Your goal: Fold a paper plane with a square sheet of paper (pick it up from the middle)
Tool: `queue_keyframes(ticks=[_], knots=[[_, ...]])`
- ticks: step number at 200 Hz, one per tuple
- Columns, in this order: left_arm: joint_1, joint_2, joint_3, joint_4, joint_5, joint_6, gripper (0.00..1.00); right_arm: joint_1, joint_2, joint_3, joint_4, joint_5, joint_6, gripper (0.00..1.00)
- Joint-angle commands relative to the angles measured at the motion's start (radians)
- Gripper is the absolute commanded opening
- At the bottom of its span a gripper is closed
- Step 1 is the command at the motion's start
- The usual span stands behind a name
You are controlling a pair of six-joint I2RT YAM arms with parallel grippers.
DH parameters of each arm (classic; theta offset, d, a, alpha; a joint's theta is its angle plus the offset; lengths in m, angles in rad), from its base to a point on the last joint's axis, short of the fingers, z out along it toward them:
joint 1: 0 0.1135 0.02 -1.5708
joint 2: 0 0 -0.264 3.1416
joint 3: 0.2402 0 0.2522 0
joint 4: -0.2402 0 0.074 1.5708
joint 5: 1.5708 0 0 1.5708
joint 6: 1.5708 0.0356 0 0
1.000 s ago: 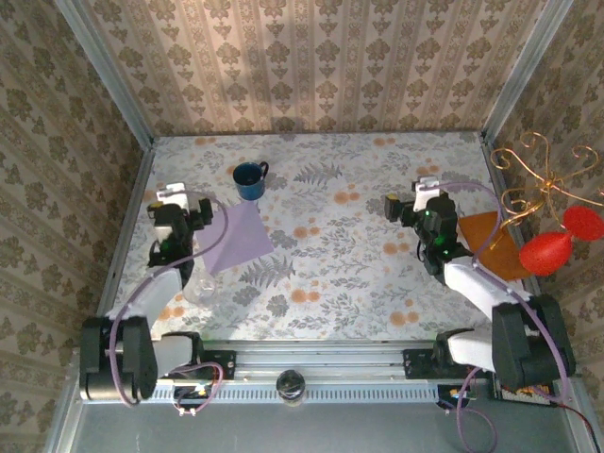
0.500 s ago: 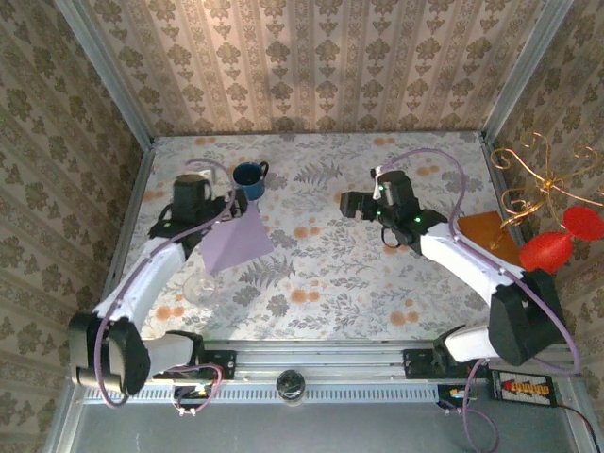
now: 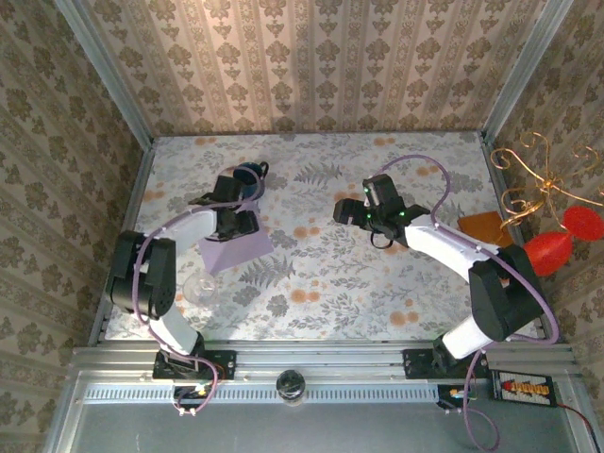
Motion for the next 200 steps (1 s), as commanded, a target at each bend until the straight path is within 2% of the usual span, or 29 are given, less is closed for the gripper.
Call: queue_keyframes(ticks=[1, 35, 62, 105, 113, 157, 174, 200], knots=[[0.039, 0.046, 0.031, 0.001, 0.050, 0.001, 0.60, -0.004, 0.027, 0.034, -0.047, -0.011, 0.020, 0.90], [0.053, 0.132, 0.069, 0.003, 0.077, 0.014, 0.52, -0.003, 0.057, 0.057, -0.054, -0.015, 0.021, 0.90], [0.014, 0.165, 0.078, 0.007, 0.110, 0.014, 0.49, -0.003, 0.075, 0.076, -0.068, -0.005, 0.020, 0.90], [-0.148, 0.183, 0.073, -0.041, 0.146, -0.006, 0.48, -0.014, 0.089, 0.083, -0.090, 0.020, 0.042, 0.90], [-0.210, 0.181, 0.066, -0.047, 0.155, -0.021, 0.48, -0.019, 0.089, 0.081, -0.090, 0.022, 0.048, 0.90], [-0.409, 0.196, 0.101, -0.062, 0.210, -0.074, 0.49, -0.055, 0.079, 0.049, -0.104, 0.027, 0.105, 0.90], [-0.443, 0.207, 0.138, -0.083, 0.212, -0.060, 0.49, -0.069, 0.072, 0.028, -0.107, 0.011, 0.115, 0.89], [-0.442, 0.166, 0.185, -0.110, 0.208, -0.045, 0.49, -0.077, 0.053, -0.004, -0.101, -0.045, 0.097, 0.84]])
